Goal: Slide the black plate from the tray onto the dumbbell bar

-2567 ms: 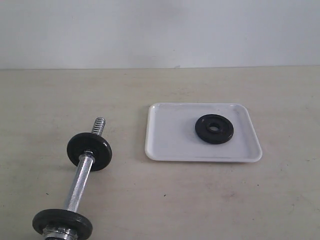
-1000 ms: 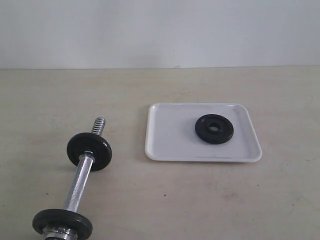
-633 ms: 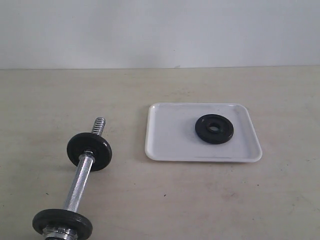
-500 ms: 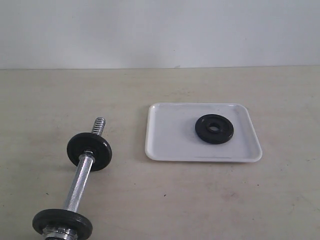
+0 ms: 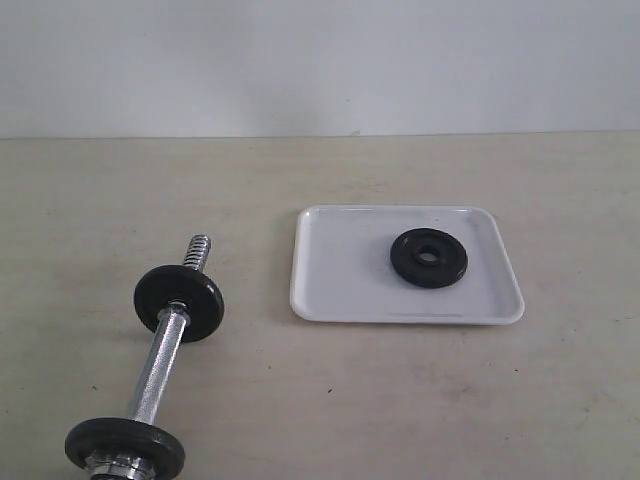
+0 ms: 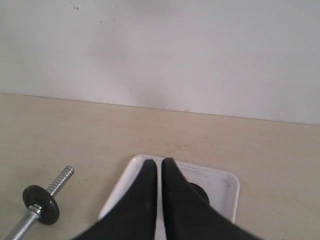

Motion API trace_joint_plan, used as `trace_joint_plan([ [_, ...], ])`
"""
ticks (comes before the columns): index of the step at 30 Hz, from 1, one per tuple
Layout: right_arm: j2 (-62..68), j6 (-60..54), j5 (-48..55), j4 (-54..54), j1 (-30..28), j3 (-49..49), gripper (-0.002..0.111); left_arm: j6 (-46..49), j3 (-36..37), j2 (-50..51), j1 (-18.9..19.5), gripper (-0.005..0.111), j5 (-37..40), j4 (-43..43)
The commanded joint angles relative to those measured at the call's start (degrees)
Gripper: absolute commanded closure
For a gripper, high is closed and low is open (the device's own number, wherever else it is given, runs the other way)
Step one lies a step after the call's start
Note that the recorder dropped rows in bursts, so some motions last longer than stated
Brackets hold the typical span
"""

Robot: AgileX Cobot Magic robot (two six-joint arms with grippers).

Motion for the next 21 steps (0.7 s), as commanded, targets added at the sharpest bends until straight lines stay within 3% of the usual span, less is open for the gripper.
trace_joint_plan([
  [1,0.0,-3.0,-2.5,0.7,0.1,-0.4,0.107,0.3,2.4,0.0,0.1,0.102,5.8,-0.6],
  [15,0.1,-5.5,-6.1,0.7,0.1,-0.4,0.107,-7.0,24.2,8.4,0.1,0.102,7.2,-0.6],
  [21,0.9,-6.0,-6.3,0.7,0.1,-0.4,0.107,-4.5,23.9,10.9,0.1,0.102,-8.8,-0.6],
])
